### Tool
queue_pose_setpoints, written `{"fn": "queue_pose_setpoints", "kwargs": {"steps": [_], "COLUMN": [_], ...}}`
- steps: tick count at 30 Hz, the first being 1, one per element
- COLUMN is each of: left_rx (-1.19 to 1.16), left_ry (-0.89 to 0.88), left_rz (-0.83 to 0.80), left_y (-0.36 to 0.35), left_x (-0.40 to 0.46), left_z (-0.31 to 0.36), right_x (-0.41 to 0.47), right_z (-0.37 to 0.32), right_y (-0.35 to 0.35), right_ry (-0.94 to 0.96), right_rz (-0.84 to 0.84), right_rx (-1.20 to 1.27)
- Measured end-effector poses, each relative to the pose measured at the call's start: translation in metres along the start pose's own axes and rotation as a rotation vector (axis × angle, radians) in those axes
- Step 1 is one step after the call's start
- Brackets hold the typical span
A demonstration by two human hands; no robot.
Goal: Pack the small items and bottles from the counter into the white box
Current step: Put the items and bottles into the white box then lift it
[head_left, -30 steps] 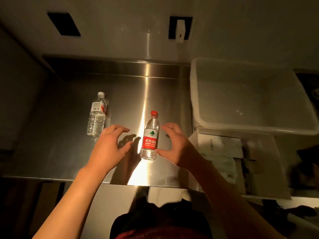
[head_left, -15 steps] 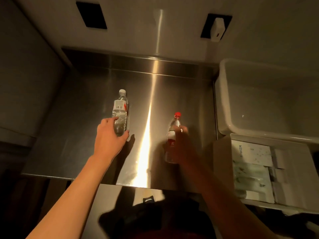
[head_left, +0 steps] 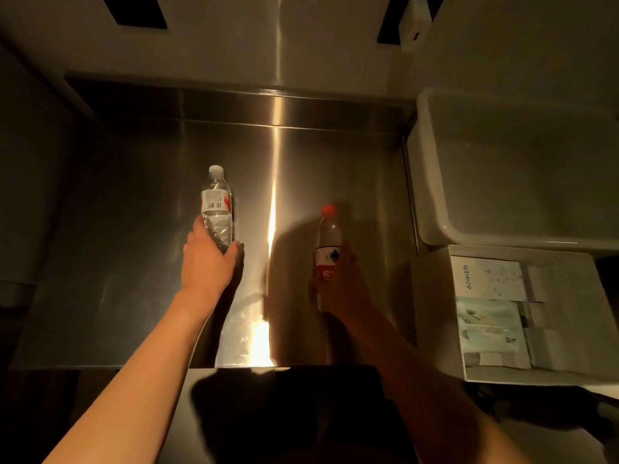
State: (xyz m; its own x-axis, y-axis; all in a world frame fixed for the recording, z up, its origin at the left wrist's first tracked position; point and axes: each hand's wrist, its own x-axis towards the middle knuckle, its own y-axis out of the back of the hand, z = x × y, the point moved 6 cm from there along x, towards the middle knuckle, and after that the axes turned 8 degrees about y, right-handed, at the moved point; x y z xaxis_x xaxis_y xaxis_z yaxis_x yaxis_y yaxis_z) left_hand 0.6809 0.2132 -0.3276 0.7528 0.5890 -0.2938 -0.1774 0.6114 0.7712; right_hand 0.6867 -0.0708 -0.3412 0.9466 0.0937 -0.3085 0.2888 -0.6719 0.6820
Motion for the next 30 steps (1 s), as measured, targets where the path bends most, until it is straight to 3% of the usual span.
{"fn": "queue_pose_setpoints", "kwargs": {"steps": [6, 18, 30], "left_rx": [0.034, 0.032, -0.112], "left_ry": [0.057, -0.013, -0.131], "left_rz": [-0.004, -0.014, -0.02], "left_y": [-0.009, -0.026, -0.026], "left_x": [0.017, -0.031, -0.083], "left_z": [0.002, -0.015, 0.017], "right_x": [0.002, -0.005, -0.01], "right_z": [-0.001, 0.002, -0.004], "right_y": [-0.007, -0.008, 0.042], "right_ry": [-0.005, 0.078, 0.27], "right_rz": [-0.013, -0.01, 0.068], "right_rx": [-0.083, -0.154, 0.055]}}
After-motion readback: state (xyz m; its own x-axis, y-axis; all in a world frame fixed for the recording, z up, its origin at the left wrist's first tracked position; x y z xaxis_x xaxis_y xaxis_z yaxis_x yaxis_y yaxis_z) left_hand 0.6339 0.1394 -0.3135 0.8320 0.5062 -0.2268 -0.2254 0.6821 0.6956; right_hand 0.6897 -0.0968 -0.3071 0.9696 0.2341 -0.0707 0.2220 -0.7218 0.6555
